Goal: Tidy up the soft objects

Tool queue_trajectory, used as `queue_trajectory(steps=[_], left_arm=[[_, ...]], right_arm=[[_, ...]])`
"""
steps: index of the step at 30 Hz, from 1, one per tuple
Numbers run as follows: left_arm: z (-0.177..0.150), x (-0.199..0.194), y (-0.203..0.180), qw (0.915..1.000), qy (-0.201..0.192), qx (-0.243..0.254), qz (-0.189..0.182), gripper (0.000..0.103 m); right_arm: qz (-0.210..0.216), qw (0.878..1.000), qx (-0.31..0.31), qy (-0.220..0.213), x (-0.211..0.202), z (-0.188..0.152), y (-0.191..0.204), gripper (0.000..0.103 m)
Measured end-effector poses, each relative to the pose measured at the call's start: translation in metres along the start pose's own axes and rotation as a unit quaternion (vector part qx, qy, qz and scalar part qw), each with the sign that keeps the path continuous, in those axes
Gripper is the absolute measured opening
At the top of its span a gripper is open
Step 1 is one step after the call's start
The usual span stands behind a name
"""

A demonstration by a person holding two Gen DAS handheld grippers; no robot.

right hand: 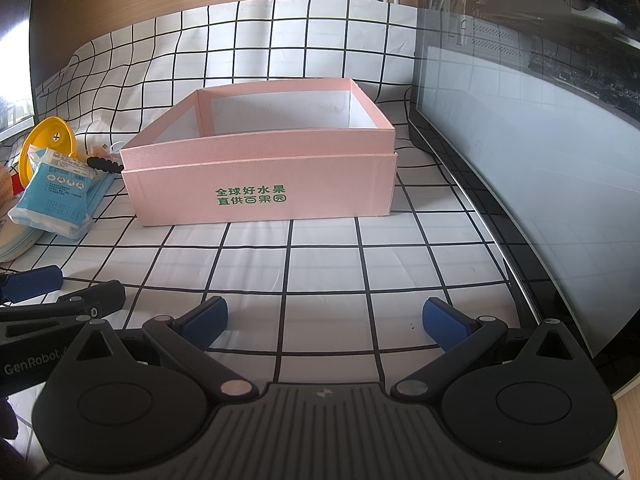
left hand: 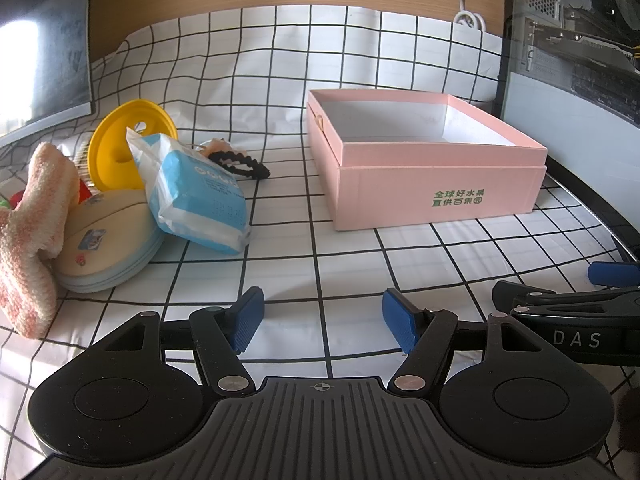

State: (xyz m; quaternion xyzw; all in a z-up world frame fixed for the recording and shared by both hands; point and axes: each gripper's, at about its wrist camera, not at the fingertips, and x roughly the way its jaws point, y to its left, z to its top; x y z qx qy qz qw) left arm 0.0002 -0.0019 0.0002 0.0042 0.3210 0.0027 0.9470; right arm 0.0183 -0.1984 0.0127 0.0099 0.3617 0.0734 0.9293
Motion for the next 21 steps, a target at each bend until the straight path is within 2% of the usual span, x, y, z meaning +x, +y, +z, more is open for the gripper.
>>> queue_trajectory(steps=[3,8,10,12,14,15,17,20,21], left_arm=[[0.0,0.0,0.001,1.0,0.0,-0.001,-0.001,0.072],[0.0,0.0,0.004,1.0,0.0,-0.005,-0.007,0.067],[0.003,-0.002,0.009,0.9997,0.009,-0.009,-0.023,0.067],[0.008,-0.007,0.021,0.9978,0.017,-0.026,-0.059,0.067],[0.012,-0.018,0.034,0.9967,0.006,-0.027,-0.076,0.067],[0.013,-0.027,0.042,0.9969,-0.005,-0.026,-0.074,0.067],[0.014,-0.045,0.063,0.9976,-0.013,-0.034,-0.059,0.067],[0.011,-0.077,0.108,0.9968,-0.027,-0.067,-0.033,0.066],[0.008,-0.087,0.125,0.9965,-0.032,-0.076,-0.013,0.065]], right_arm=[[0.018,0.999,-0.01,0.037,0.001,0.01,-0.007,0.103],[0.02,0.998,-0.017,0.06,0.001,0.012,-0.004,0.103],[0.023,0.997,-0.023,0.075,0.001,0.015,-0.003,0.103],[0.038,0.994,-0.038,0.091,0.002,0.021,-0.001,0.103],[0.063,0.99,-0.07,0.103,-0.001,0.026,0.011,0.103],[0.068,0.99,-0.08,0.092,-0.006,0.029,0.021,0.103],[0.091,0.99,-0.107,0.031,-0.028,0.037,0.048,0.103],[0.121,0.974,-0.173,-0.08,-0.06,0.044,0.103,0.103],[0.129,0.969,-0.184,-0.099,-0.065,0.048,0.119,0.103]])
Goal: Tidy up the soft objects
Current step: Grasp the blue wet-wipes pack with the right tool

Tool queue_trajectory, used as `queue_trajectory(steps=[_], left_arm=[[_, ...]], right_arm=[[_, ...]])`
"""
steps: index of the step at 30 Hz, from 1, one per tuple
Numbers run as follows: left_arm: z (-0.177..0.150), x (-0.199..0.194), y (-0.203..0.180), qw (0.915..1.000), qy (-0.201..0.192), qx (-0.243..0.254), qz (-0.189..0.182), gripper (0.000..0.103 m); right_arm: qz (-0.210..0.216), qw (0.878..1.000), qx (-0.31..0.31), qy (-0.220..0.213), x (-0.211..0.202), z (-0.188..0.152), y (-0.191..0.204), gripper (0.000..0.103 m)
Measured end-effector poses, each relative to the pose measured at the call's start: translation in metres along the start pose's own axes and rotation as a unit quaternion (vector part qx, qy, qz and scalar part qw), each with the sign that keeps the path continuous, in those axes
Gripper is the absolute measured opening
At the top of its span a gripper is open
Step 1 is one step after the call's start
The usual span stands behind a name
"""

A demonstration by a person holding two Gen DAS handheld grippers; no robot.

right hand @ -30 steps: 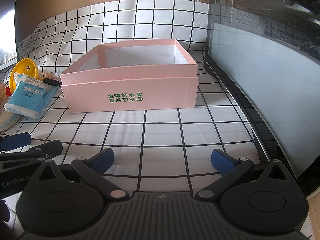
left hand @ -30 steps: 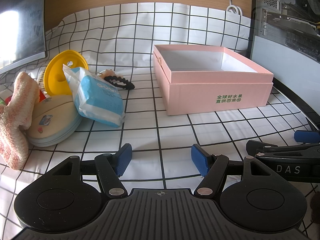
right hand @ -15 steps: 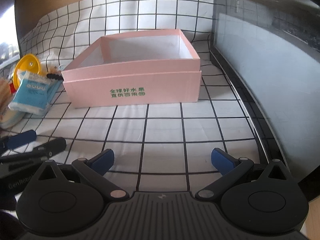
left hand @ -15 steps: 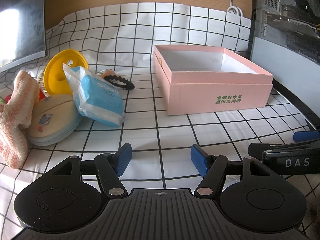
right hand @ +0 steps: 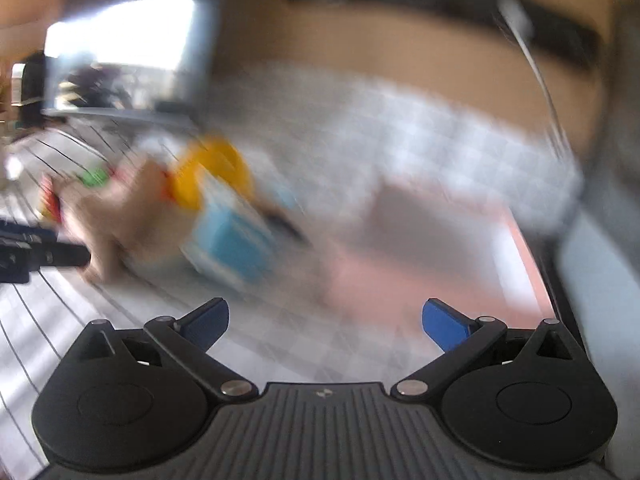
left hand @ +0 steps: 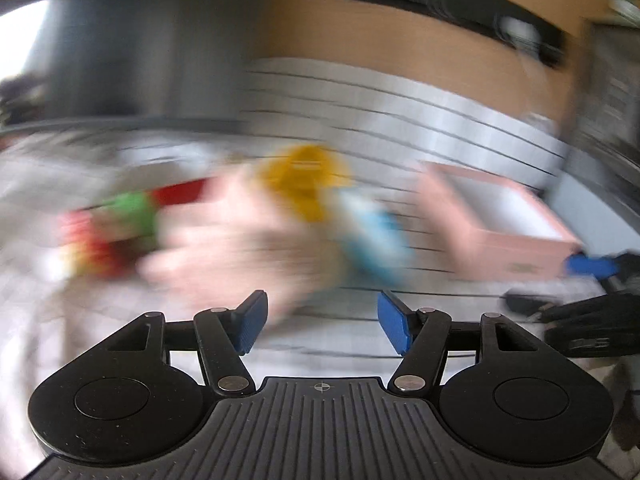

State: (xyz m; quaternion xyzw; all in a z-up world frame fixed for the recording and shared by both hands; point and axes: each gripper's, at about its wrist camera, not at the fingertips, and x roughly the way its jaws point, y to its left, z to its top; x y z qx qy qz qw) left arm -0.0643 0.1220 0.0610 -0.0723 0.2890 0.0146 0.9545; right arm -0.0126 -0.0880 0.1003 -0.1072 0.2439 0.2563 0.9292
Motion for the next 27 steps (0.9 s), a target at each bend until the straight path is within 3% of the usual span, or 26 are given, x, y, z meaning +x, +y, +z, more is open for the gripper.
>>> queue_trajectory(steps=[4,7,10,15,19,22,27], left_arm=[[-0.004,-0.028,0.069,0.9921,0.017,-0.094,0.081,0.065],[-0.013,-0.046,0.111,0.9807,0.02,-0.161,0.108,0.065],[-0.02,-0.062,0.13,0.9744,0.015,-0.185,0.127,0.065],[-0.027,-0.068,0.126,0.9769,0.017,-0.187,0.102,0.065],[-0.027,-0.06,0.109,0.9816,0.027,-0.18,0.059,0.065],[-0.015,-0.046,0.102,0.9823,0.03,-0.18,0.043,0.065],[0.011,-0.02,0.114,0.9722,0.018,-0.232,0.028,0.065]], right_arm=[[0.111,0.993,-0.035,0.014,0.024,0.038,0.046,0.103],[0.079,0.996,-0.045,-0.002,0.047,0.051,0.062,0.101],[0.055,0.998,-0.02,0.013,0.08,0.063,0.053,0.092],[0.069,0.993,0.049,0.078,0.125,0.067,0.026,0.092],[0.106,0.979,0.114,0.132,0.145,0.053,0.007,0.089],[0.131,0.971,0.129,0.15,0.13,0.049,0.001,0.054],[0.114,0.983,0.077,0.119,0.067,0.034,0.005,0.053]])
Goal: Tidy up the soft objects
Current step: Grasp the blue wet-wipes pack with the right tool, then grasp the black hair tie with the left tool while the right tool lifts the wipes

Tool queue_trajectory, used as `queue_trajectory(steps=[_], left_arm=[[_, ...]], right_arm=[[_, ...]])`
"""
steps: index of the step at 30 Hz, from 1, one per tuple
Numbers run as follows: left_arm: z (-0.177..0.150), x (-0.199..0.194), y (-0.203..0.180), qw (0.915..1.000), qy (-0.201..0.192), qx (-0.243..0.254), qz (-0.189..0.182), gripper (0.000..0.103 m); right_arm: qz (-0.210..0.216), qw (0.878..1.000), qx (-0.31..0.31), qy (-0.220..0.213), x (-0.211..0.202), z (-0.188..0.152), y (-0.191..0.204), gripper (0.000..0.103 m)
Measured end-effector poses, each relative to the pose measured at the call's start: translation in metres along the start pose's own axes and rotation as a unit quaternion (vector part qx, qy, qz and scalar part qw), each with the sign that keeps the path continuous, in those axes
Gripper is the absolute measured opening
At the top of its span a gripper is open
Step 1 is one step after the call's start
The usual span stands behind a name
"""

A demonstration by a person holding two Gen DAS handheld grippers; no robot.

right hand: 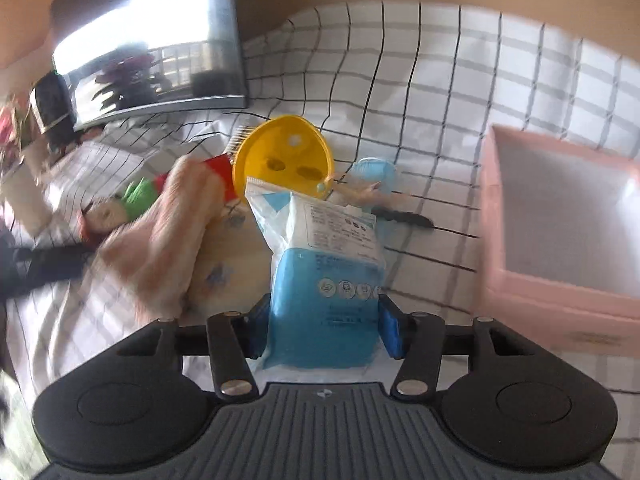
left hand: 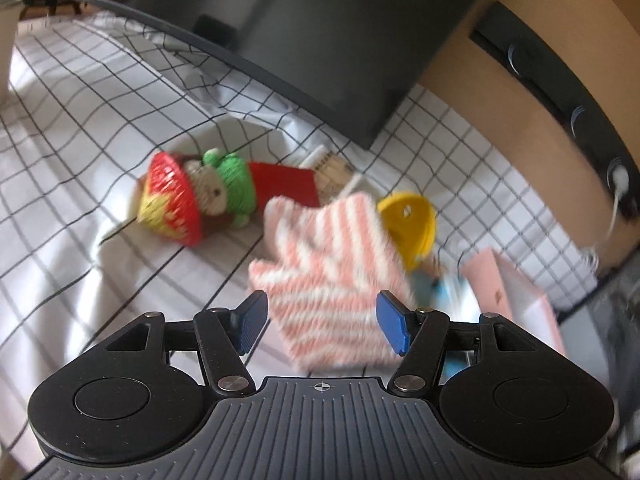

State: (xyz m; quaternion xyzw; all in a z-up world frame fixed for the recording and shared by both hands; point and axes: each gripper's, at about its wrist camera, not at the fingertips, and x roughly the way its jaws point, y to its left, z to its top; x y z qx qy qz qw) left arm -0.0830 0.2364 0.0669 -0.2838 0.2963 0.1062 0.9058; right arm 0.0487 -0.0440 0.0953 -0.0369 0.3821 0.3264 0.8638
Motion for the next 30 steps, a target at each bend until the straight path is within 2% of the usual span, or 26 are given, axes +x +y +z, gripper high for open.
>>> queue_trajectory(steps=[2,4,8,11,13,14,17,20,21,23,24,26,30], left_arm=[[0.01,0.01,-0.002,0.9999,0.001,-0.015,-0.007,0.065],[0.019,0.014,-0.008,1.0,-0.009,-0.001,-0.001,0.065],[0.021,0.009,-0.039,0.9945,-0.034,0.099,0.0,0.065],[0.011,0.006,-0.077,0.9788,-0.022,0.189,-0.076,0.067],[-0.001,0.017,-0.098,0.9678,0.013,0.215,-0.13,0.066],[-0.009,0.025,-0.106,0.9632,0.029,0.224,-0.145,0.065],[-0.03,0.059,-0.124,0.9598,0.067,0.242,-0.126,0.065],[-0.031,0.079,-0.135,0.9591,0.073,0.246,-0.118,0.064],[-0.025,0.085,-0.139,0.9606,0.069,0.244,-0.114,0.06],[-0.012,0.099,-0.148,0.9619,0.063,0.243,-0.109,0.033],[-0.006,0.108,-0.155,0.961,0.062,0.246,-0.11,0.03],[0.003,0.129,-0.17,0.955,0.059,0.268,-0.114,0.03],[0.012,0.168,-0.191,0.9418,0.062,0.321,-0.079,0.029]], right_arm=[[-0.027,0.999,-0.037,-0.018,-0.029,-0.016,0.002,0.053],[-0.061,0.995,-0.071,-0.032,-0.053,-0.033,0.001,0.053],[-0.113,0.991,-0.071,-0.027,-0.08,-0.063,-0.02,0.053],[-0.146,0.989,-0.034,-0.012,-0.083,-0.077,-0.039,0.053],[-0.164,0.986,-0.011,-0.003,-0.081,-0.084,-0.05,0.053],[-0.174,0.985,-0.008,-0.002,-0.081,-0.086,-0.052,0.053],[-0.194,0.981,-0.018,-0.011,-0.08,-0.091,-0.053,0.053],[-0.196,0.98,-0.023,-0.012,-0.078,-0.095,-0.053,0.053],[-0.196,0.98,-0.025,-0.014,-0.077,-0.096,-0.052,0.053],[-0.196,0.98,-0.033,-0.017,-0.076,-0.097,-0.051,0.054],[-0.195,0.98,-0.038,-0.019,-0.076,-0.097,-0.051,0.054],[-0.193,0.98,-0.045,-0.021,-0.078,-0.102,-0.052,0.054],[-0.185,0.981,-0.047,-0.021,-0.079,-0.101,-0.055,0.055]])
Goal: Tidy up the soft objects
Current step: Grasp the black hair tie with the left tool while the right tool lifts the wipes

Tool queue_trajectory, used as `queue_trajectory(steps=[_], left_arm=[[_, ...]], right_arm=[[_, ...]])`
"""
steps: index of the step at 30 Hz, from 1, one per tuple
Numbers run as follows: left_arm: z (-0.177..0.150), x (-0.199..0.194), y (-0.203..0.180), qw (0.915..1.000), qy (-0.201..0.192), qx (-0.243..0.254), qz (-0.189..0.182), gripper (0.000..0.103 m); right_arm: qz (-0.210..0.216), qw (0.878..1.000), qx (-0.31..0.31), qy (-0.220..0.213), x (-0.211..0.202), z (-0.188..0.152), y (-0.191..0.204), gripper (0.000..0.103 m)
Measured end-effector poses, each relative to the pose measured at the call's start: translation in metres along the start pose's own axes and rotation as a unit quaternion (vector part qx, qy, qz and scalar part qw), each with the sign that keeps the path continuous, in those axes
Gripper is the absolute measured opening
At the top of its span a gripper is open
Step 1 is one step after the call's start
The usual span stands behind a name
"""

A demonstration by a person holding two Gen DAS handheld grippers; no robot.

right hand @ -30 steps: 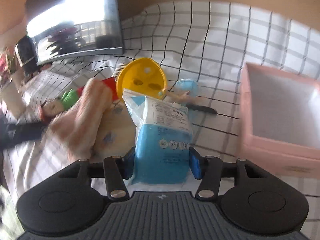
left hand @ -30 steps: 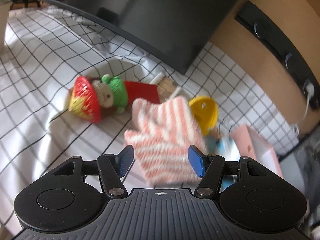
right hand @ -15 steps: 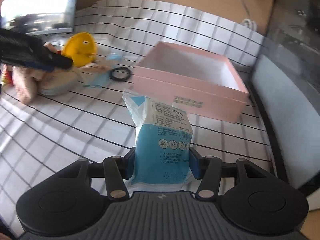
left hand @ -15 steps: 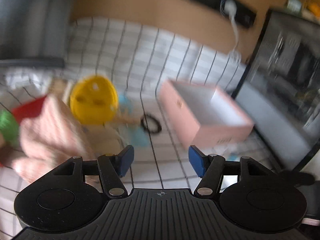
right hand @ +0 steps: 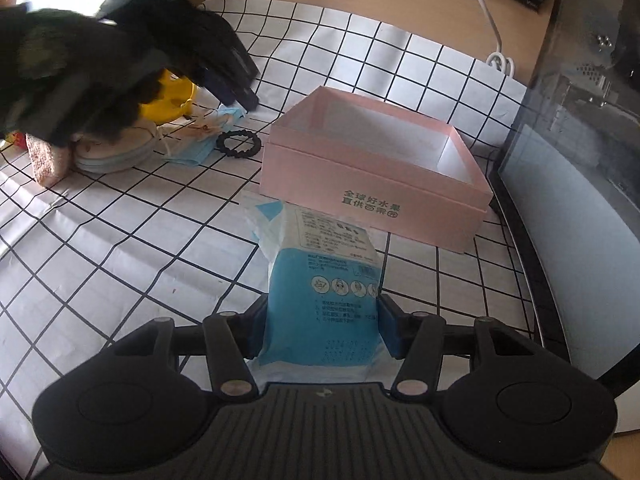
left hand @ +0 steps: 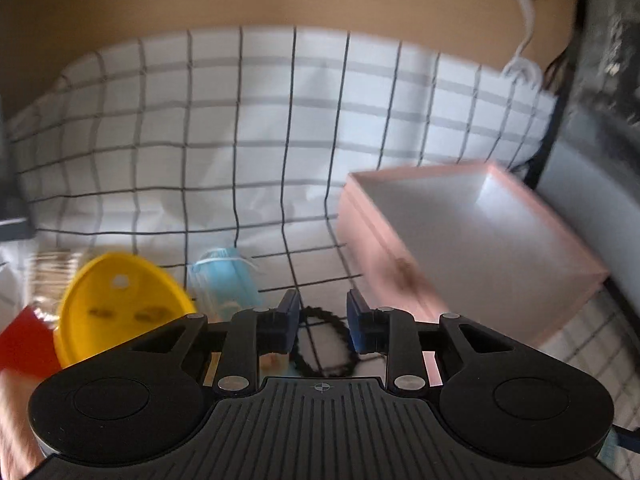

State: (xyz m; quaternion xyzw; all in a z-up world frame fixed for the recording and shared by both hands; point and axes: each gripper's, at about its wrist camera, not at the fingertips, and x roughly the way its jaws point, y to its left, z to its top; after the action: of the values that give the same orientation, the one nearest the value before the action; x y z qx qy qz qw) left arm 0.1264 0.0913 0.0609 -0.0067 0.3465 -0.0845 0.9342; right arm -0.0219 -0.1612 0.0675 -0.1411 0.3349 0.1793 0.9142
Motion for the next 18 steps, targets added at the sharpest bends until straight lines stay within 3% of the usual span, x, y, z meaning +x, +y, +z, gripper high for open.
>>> queue_trajectory(steps=[7,14,18], left_arm=[[0.008,0.068,0.012,0.9914,0.126,0.034,-0.013,0.027],[-0.031,0.032,0.01,0.9879,0.123,0.081,-0.051,0.026],[-0.032,0.034,0.018,0.9931,0.108,0.026,-0.04,0.026]], right_arm=[[0.017,1.0,0.015,0.005,0.003,-0.004,-0.011,0.066],[0.023,0.999,0.031,0.014,0.012,-0.003,-0.014,0.071],[0.023,1.0,0.011,0.013,0.01,-0.002,-0.01,0.071]])
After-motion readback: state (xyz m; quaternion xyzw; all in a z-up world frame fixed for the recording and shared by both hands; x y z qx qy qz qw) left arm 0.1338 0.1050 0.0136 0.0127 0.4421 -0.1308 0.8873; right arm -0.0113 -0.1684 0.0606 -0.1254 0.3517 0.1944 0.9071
